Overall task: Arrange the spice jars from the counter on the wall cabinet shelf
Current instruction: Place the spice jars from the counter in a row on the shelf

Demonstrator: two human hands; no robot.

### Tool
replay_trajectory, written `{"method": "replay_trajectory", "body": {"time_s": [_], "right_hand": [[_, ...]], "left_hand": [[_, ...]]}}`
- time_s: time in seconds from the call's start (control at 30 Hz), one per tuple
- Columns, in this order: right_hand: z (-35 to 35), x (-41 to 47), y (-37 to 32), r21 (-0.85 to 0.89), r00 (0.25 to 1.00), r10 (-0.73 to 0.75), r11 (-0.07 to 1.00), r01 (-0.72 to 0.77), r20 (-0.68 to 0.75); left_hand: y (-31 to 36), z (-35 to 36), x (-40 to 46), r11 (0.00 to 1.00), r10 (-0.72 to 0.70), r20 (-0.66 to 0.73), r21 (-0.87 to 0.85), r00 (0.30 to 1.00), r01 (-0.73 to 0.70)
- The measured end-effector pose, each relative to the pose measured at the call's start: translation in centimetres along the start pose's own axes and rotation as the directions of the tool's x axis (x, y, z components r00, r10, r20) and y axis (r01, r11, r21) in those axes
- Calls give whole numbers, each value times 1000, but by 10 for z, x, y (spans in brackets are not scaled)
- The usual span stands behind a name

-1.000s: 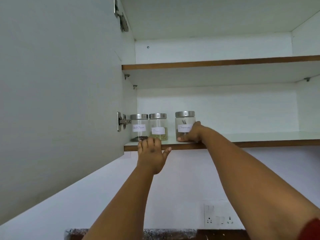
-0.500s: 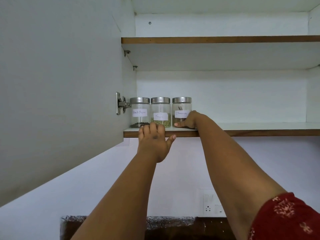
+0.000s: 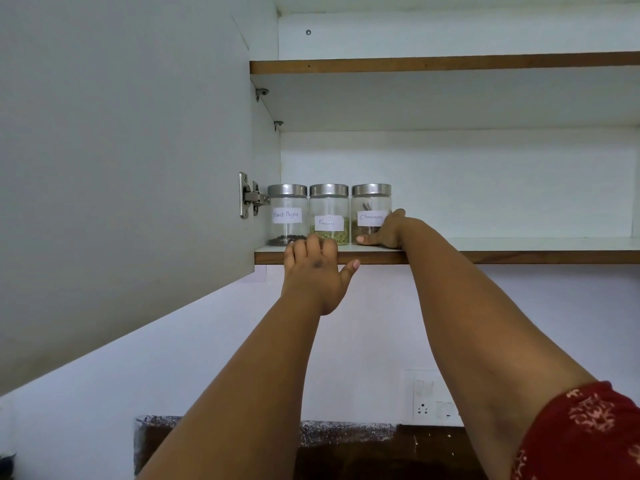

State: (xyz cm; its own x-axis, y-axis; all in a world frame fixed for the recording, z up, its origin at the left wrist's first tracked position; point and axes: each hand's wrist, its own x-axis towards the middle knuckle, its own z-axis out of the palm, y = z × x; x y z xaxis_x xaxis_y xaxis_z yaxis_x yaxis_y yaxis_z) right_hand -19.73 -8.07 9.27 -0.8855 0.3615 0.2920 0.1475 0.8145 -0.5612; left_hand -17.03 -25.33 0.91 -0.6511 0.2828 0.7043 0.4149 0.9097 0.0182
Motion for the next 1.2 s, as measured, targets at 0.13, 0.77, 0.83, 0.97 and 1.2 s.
{"method": "replay_trajectory", "body": {"time_s": [0.13, 0.77, 0.83, 0.97, 1.2], "right_hand": [[0, 1, 0, -24, 1000, -4, 1000, 5, 21], [30, -95, 36, -367, 839, -279, 924, 103, -467], [41, -116, 54, -304, 832, -312, 935, 183, -459], [72, -167, 95, -88, 892, -275, 961, 260, -358], [189, -294, 220, 282, 967, 219, 943, -175, -131]], "left_hand": [[-1, 2, 1, 1000, 2, -18, 3, 1000, -2], [11, -17, -2, 996, -42, 171, 82, 984, 28], [12, -11, -15, 999, 0, 86, 54, 996, -4], [35, 14, -78, 949, 23, -157, -307, 987, -71], [80, 113, -304, 916, -14, 230, -388, 973, 104]]}}
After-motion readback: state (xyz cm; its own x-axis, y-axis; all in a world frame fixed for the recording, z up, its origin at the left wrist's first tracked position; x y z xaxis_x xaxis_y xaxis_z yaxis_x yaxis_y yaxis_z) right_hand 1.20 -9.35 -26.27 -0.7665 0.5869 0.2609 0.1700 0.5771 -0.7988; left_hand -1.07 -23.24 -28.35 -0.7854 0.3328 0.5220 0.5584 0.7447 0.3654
